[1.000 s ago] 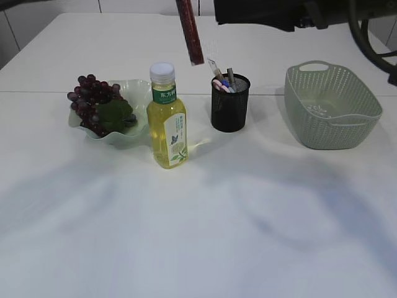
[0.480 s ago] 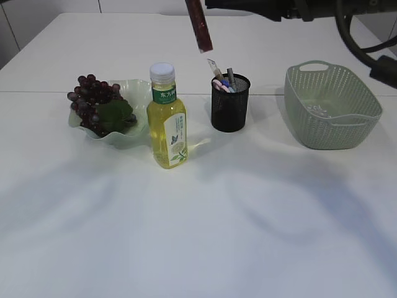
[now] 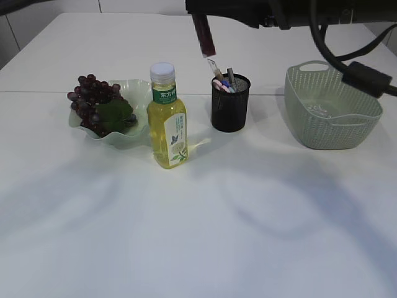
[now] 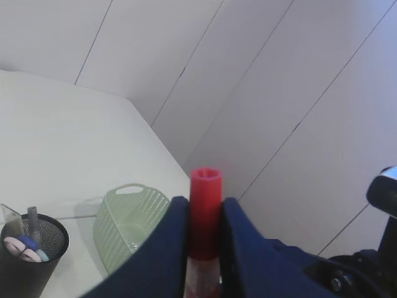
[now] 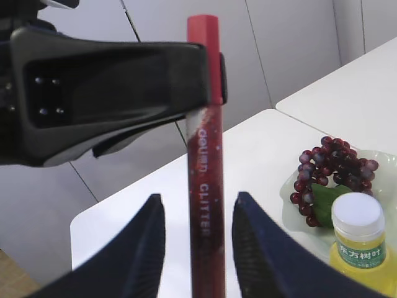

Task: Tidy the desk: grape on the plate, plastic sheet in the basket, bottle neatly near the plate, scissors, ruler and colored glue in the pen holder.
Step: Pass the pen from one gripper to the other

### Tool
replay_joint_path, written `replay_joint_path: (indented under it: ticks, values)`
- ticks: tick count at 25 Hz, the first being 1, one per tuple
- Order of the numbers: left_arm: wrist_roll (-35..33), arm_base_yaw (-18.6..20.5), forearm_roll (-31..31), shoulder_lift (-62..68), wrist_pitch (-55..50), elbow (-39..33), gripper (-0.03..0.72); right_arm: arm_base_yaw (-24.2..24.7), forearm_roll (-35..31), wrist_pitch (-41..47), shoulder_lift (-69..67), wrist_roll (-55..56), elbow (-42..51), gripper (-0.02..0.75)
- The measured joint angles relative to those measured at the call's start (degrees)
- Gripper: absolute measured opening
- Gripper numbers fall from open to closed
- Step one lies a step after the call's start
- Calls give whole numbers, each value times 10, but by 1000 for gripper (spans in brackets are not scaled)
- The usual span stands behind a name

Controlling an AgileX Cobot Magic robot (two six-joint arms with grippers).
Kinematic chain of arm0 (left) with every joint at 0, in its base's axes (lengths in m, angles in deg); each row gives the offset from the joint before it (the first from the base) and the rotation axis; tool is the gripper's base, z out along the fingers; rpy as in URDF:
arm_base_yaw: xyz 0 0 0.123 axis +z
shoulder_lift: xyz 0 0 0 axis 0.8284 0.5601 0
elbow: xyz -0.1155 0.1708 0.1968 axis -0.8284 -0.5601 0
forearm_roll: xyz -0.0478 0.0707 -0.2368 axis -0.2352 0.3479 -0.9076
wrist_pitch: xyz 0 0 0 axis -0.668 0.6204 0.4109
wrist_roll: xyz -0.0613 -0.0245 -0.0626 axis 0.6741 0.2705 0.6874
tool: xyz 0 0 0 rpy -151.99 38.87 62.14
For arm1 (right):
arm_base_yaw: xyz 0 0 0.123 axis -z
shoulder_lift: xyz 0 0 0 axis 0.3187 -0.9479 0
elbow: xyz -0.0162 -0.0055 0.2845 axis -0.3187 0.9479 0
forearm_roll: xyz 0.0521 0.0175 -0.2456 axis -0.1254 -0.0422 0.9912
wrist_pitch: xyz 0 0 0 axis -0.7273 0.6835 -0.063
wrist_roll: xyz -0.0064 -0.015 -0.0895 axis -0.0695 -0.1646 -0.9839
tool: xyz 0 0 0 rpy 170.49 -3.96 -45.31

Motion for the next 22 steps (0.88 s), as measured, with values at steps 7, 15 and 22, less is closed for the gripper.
replay_joint_path:
  ticks: [7,15,22]
  values:
    - [5,-14,5,1,0,0,83,0,-24,0,-15,-6,0,303]
    - [6,-22,17,13,1,0,83,0,-29,-1,-18,-11,0,303]
    - [7,-22,17,13,1,0,83,0,-20,-1,-18,-11,0,261]
